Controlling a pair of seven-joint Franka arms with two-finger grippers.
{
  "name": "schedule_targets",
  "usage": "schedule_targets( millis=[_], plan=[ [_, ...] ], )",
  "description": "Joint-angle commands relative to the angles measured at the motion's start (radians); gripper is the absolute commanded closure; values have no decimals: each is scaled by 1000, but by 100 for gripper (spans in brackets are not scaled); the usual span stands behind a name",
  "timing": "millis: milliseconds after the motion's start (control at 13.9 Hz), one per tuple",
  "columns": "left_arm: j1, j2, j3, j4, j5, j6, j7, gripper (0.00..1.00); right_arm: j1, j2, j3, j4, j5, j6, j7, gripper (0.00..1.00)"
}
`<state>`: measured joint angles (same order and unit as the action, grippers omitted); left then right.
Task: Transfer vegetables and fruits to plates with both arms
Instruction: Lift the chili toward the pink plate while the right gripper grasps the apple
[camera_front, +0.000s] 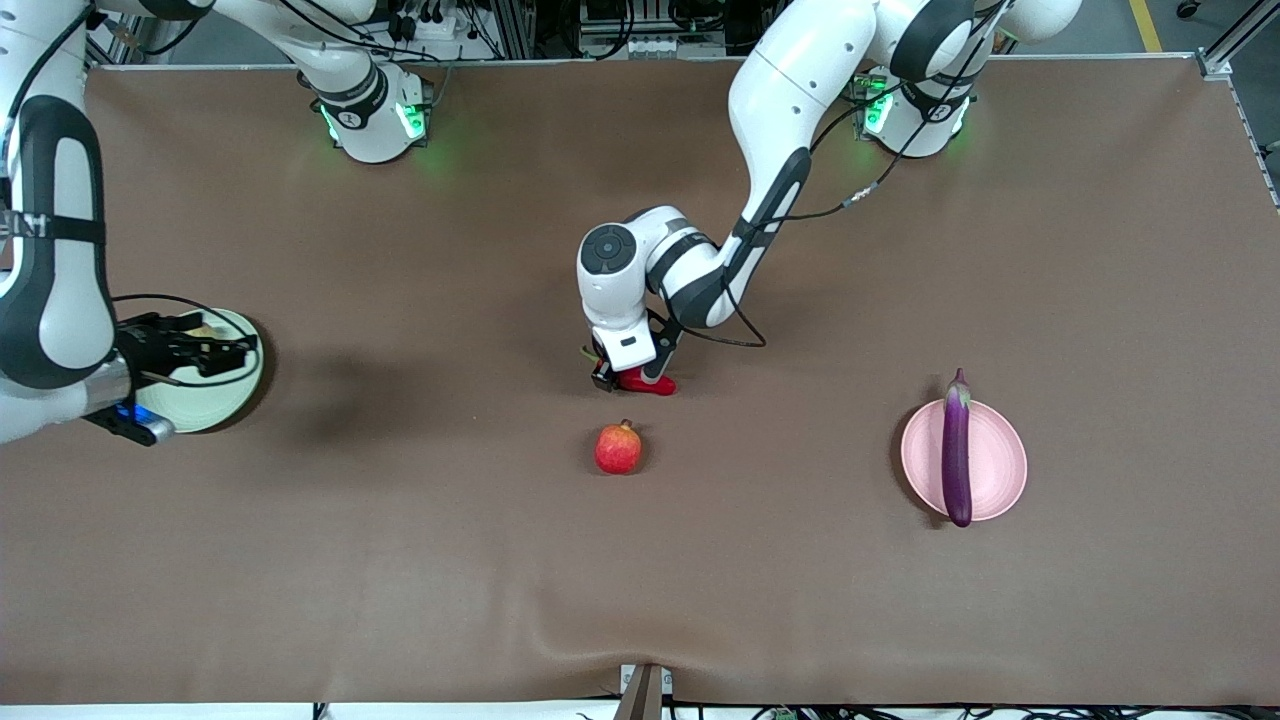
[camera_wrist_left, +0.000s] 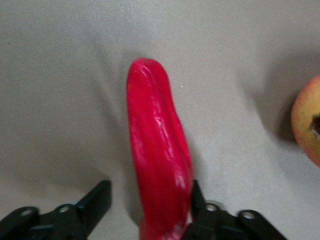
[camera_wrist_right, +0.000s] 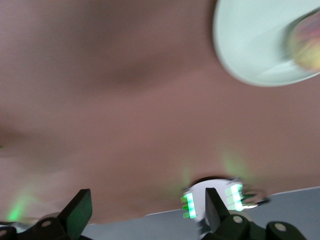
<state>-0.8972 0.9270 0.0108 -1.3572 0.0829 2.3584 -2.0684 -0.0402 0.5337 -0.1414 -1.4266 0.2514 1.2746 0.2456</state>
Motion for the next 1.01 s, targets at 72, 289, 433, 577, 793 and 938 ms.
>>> schedule_targets(
  millis=[72,289,433,577,793,938],
  plan=[
    [-11,-22,21,20,3,-16,-9,88,63,-4,-6,17,135,-23,237,0],
    [14,-95,20,20,-5,-105,-6,88,112,-4,-7,17,274,-11,430,0],
    [53,-167,17,18,-3,-149,-1,88,163,-3,-7,17,290,56,523,0],
    [89,-224,9,15,-9,-223,60,88,227,0,-7,15,296,133,573,0],
    [148,-286,9,12,-49,-336,201,88,347,29,-6,12,309,381,762,0],
    [207,-313,9,10,-64,-439,345,88,423,81,-6,12,312,547,865,0]
  ],
)
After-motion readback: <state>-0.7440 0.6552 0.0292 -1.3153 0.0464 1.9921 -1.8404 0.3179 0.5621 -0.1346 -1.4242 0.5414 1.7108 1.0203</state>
